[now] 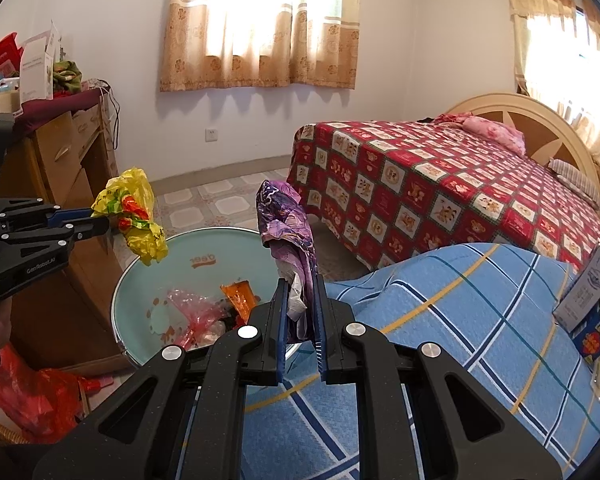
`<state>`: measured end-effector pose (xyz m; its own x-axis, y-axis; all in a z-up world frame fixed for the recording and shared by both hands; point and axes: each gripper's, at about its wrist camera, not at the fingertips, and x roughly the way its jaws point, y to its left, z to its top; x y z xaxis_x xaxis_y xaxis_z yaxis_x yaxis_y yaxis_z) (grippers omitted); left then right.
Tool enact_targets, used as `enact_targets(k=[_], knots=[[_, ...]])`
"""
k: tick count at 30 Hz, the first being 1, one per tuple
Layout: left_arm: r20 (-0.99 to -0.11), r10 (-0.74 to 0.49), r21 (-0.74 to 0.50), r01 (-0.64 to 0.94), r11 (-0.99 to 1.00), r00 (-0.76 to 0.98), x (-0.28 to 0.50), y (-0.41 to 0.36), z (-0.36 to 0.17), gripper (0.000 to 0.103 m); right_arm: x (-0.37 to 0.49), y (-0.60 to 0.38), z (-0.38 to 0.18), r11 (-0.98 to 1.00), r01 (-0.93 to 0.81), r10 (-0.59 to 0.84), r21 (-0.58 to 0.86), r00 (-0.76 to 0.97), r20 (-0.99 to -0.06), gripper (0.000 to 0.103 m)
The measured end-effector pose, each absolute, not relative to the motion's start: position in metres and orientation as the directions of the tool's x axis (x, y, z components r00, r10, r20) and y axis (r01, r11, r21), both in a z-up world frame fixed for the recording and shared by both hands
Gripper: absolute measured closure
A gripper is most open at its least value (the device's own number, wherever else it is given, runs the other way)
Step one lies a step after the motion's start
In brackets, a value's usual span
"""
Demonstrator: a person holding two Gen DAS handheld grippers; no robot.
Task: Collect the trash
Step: 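Carry the yellow-green wrapper over the bin while the right tool carries the purple wrapper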
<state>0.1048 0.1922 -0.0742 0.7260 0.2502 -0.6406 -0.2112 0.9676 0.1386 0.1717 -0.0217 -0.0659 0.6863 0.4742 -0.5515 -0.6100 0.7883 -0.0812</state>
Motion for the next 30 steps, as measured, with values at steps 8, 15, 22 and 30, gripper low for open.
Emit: enact_targets(k=[8, 15, 22, 30], knots=[[-0.631, 0.267, 0.146, -0.226, 0.963, 0.729, 0.105, 0.194, -0.072, 0.087, 0.176, -0.017, -0.066, 0.784, -0.614, 0.475, -0.085, 0.684, -0.553, 0.091], [-0.615, 0.289, 0.168, -0.236, 0.957, 0.734, 0.104, 0.191, -0.07, 0.087, 0.177, -0.013, -0.068, 0.78, -0.62, 0.477, -0.091, 0.681, -0.555, 0.091], [-0.614, 0.291, 0.171, -0.237, 0.956, 0.734, 0.104, 0.19, -0.071, 0.087, 0.178, -0.011, -0.067, 0.778, -0.622, 0.48, -0.091, 0.68, -0.554, 0.091], [-0.614, 0.289, 0.171, -0.233, 0.957, 0.734, 0.103, 0.19, -0.071, 0.087, 0.178, -0.009, -0.066, 0.776, -0.624, 0.482, -0.093, 0.681, -0.551, 0.091]])
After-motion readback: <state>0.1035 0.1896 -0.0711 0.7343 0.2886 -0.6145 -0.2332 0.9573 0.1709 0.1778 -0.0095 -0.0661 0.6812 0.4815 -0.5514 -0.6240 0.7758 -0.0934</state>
